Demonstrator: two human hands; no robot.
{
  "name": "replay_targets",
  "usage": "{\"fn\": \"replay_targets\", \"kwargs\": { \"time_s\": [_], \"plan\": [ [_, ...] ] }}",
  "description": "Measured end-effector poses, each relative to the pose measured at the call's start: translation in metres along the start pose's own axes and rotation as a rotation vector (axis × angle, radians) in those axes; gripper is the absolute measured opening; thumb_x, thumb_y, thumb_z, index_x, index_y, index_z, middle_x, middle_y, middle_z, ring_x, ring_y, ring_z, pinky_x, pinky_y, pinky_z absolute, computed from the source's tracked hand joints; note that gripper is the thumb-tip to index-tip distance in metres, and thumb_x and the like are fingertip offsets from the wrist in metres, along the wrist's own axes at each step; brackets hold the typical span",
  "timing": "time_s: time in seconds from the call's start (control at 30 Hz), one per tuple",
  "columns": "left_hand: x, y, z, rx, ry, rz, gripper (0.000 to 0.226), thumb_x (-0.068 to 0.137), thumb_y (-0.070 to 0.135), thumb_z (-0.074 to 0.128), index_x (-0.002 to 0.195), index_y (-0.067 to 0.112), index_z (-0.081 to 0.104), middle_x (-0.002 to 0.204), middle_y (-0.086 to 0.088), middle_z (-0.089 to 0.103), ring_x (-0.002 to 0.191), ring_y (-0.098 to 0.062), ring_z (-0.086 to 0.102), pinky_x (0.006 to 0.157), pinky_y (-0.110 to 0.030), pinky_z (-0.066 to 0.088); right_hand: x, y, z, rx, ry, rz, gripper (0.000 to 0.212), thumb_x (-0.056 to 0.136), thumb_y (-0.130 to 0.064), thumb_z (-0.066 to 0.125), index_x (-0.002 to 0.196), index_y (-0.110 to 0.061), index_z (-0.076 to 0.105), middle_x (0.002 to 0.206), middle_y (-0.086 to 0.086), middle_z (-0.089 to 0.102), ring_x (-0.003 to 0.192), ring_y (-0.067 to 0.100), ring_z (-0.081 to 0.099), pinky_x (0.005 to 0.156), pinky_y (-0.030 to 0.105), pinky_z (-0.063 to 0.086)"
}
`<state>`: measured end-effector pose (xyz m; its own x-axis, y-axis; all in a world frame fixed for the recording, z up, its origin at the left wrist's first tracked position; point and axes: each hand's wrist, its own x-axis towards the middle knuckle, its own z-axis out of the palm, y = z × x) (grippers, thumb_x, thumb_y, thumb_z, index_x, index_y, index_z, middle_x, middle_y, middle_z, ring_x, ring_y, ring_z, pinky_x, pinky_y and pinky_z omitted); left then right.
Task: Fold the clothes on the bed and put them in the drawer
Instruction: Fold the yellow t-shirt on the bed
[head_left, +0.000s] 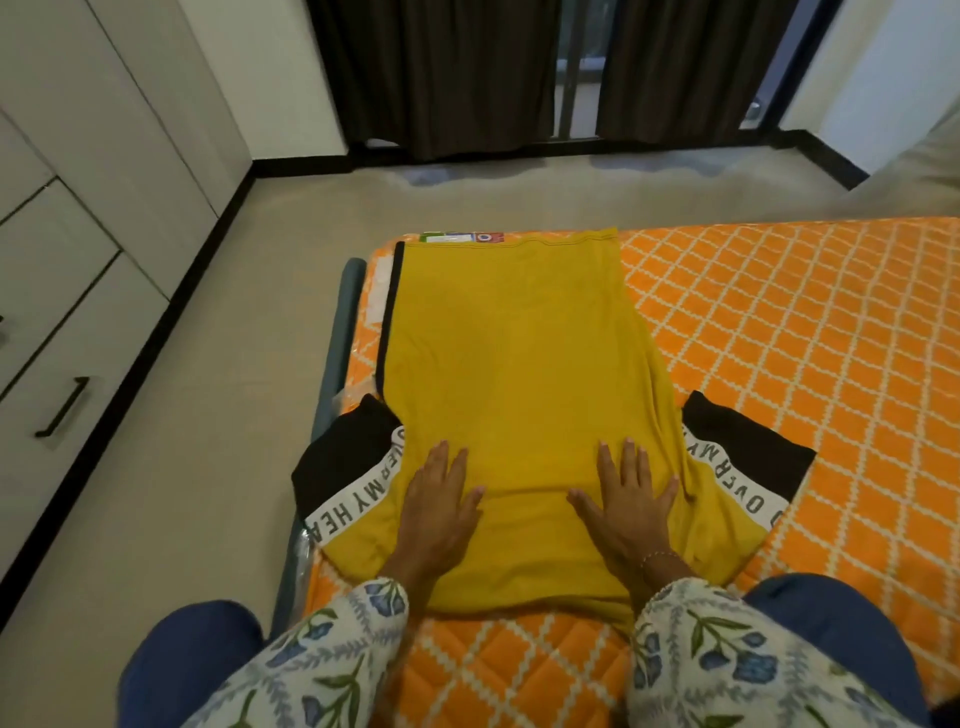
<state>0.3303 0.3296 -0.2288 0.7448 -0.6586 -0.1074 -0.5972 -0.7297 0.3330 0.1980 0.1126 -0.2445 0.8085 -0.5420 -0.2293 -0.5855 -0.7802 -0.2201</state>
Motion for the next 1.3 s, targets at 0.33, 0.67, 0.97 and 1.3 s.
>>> {"fn": "replay_targets", "kwargs": {
  "time_s": [0.33,0.67,0.97,1.3],
  "plan": [
    [-0.016,-0.104,-0.046,-0.624,0.279,-1.129,0.069,0.095,0.034,0.053,0.145,-0.003,0.024,0.149,-0.026,0.027,0.137,-0.040,0.027,0.111,-0.049,0.025,-0.003,-0.191,0.007,-0.153,-0.116,-0.479,0.091,0.080,-0.075,-0.003,0.152,-0.024,0.017,0.157,0.016,0.017,0.144,0.031,0.022,0.106,0.065,0.022],
    [-0.015,-0.119,-0.048,-0.906,0.399,-1.076,0.033,0.088,0.018,0.066,0.114,-0.002,0.062,0.123,-0.021,0.057,0.110,-0.037,0.055,0.094,-0.040,0.046,-0.005,-0.230,0.030,-0.239,-0.323,-0.478,0.086,0.088,-0.070,0.034,0.151,-0.030,-0.010,0.158,0.016,-0.015,0.146,0.031,-0.013,0.112,0.061,0.000],
    [-0.013,-0.114,-0.054,-1.135,0.469,-1.206,0.056,0.084,0.028,0.071,0.124,-0.004,0.051,0.121,-0.021,0.056,0.108,-0.037,0.058,0.080,-0.039,0.051,-0.007,-0.225,0.012,0.136,-0.214,-0.408,0.081,0.093,-0.053,0.047,0.152,-0.025,0.001,0.160,0.010,-0.001,0.147,0.026,0.009,0.116,0.051,0.017],
    [-0.023,-0.056,-0.085,-1.078,0.724,-0.617,0.014,0.089,-0.001,0.051,0.099,0.003,0.059,0.092,-0.012,0.060,0.083,-0.021,0.058,0.064,-0.024,0.048,0.003,-0.212,-0.008,0.950,-0.208,-0.115,0.046,0.098,-0.040,0.046,0.128,-0.007,0.055,0.128,0.016,0.058,0.118,0.028,0.054,0.092,0.036,0.043]
  ]
}}
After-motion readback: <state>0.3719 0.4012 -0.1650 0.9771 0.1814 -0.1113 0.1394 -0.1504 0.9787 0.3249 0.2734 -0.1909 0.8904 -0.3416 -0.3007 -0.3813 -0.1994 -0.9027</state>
